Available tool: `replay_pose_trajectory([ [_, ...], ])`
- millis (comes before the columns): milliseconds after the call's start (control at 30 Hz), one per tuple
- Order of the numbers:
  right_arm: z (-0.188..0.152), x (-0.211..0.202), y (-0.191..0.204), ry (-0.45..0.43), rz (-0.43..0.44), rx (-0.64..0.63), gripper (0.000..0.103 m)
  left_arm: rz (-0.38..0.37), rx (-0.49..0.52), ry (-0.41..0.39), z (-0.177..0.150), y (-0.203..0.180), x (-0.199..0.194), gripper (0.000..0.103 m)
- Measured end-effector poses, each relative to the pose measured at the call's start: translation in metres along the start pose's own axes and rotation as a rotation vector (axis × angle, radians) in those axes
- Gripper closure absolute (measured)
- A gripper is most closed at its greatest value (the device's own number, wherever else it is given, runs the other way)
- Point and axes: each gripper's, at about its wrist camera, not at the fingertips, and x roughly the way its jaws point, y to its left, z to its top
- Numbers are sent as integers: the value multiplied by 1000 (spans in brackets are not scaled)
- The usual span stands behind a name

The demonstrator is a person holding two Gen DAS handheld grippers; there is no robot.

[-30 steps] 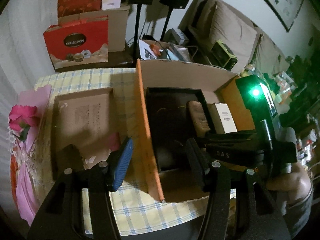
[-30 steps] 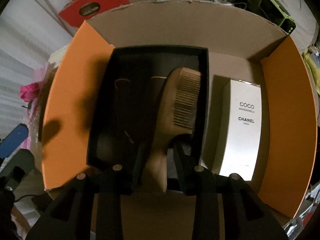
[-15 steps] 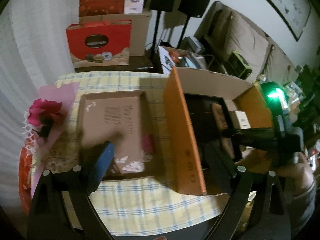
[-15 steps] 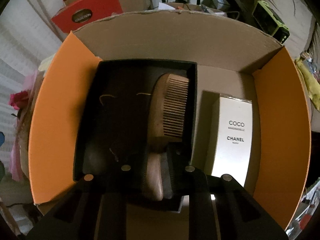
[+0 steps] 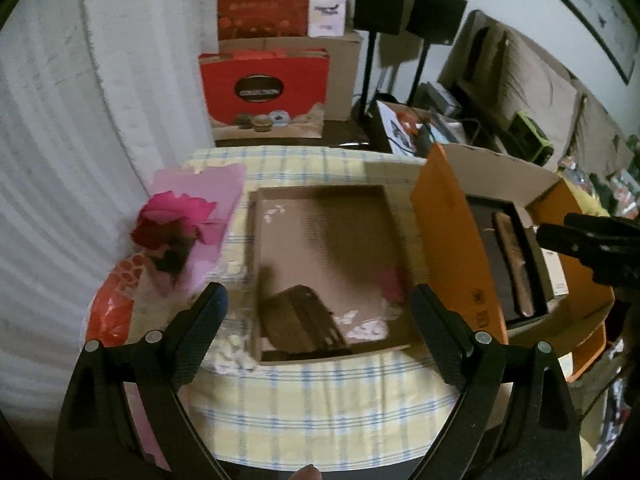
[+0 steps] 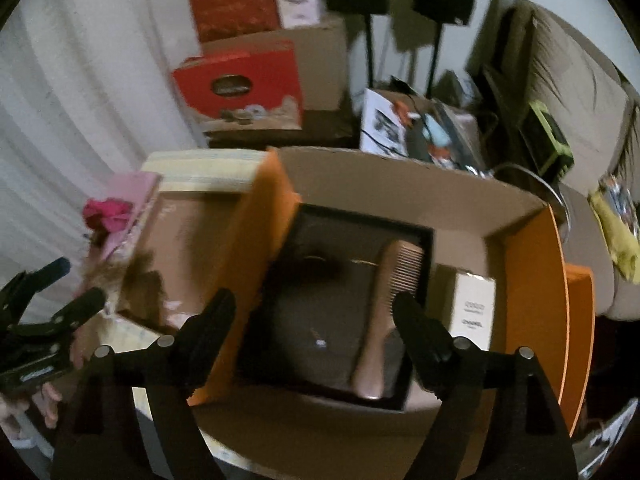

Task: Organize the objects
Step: 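Move the left tool back toward the brown box, then grasp the dark wooden comb in the brown box with the right tool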

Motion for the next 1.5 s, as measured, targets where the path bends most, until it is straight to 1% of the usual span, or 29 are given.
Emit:
replay_pose_trajectory([
  [100, 1, -6, 19, -12, 7, -46, 19, 10, -17, 1, -1, 13, -2, 11],
  [267, 3, -4, 50, -19, 39, -97, 19, 23, -46, 3, -5, 34, -6, 11],
  [467, 6, 10, 89, 8, 103, -125, 19, 39, -76, 14, -13, 59, -8, 11],
  [600, 3, 28, 118, 45, 154, -142, 20, 34, -91, 26, -25, 74, -8, 11],
  [667, 3, 37, 126, 64, 172, -140, 22, 40, -97, 31, -32, 79, -6, 11],
  [733, 3, 50, 134, 87, 184, -134, 29, 42, -109, 35, -38, 87, -3, 11],
  [767, 3, 55, 137, 97, 187, -132, 31, 38, -119, 43, -41, 91, 0, 13],
  [800, 2, 63, 142, 110, 190, -129, 34, 32, -127, 50, -43, 94, 2, 18],
  [867, 2, 72, 147, 126, 194, -124, 40, 18, -141, 68, -47, 99, 8, 23],
  [933, 1, 83, 151, 144, 196, -116, 50, 12, -146, 73, -50, 101, 12, 32],
  [967, 0, 88, 152, 154, 198, -109, 51, 10, -148, 76, -51, 101, 13, 35],
  [1000, 1, 93, 153, 163, 200, -103, 51, 5, -151, 77, -52, 102, 14, 36],
  [1067, -1, 99, 153, 176, 201, -96, 51, -6, -155, 79, -53, 104, 16, 40],
  [1167, -3, 109, 157, 192, 207, -98, 51, -8, -163, 79, -53, 106, 18, 41],
  [1200, -5, 113, 159, 195, 204, -105, 50, -8, -167, 78, -53, 106, 19, 41],
  [1233, -6, 115, 161, 198, 202, -109, 44, -9, -170, 77, -52, 108, 18, 41],
  [1267, -7, 118, 163, 201, 201, -113, 42, -12, -175, 75, -52, 108, 18, 41],
  [1433, -13, 127, 176, 203, 193, -162, 36, -26, -206, 68, -51, 115, 16, 40],
  [1500, -16, 130, 182, 204, 181, -191, 36, -29, -216, 67, -50, 118, 16, 40],
])
